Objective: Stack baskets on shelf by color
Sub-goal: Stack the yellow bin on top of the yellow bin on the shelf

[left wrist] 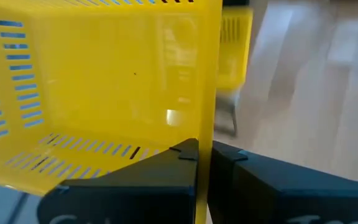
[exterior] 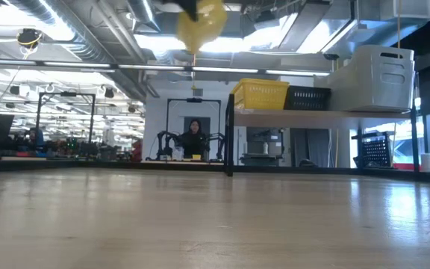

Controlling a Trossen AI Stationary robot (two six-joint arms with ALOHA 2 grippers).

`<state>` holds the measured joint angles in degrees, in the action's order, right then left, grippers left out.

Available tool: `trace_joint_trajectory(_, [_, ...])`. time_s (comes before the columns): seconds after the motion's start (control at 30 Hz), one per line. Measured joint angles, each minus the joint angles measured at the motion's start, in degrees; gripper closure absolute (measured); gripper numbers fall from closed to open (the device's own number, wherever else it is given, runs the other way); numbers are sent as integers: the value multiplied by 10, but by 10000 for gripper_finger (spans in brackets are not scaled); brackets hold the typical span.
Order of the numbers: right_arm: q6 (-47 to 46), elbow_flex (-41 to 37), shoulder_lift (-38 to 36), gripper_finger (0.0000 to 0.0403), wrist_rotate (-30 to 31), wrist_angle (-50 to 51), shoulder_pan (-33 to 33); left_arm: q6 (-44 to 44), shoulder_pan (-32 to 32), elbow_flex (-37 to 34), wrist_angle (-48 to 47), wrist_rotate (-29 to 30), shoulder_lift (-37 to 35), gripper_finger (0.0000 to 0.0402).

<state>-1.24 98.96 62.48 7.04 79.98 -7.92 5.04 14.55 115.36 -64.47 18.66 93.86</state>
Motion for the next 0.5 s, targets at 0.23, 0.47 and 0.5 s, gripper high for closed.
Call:
trace_joint_trajectory(0.23, [-1, 0, 0, 295, 4, 0, 0, 37, 10, 128, 49, -70, 109, 401])
trace_joint_trajectory(0.47, [-1, 0, 0, 295, 20, 0, 0, 30, 5, 192, 65, -138, 200, 402])
trace_joint_trajectory(0.5, [-1, 0, 0, 295, 20, 0, 0, 25, 4, 190, 64, -138, 206, 402])
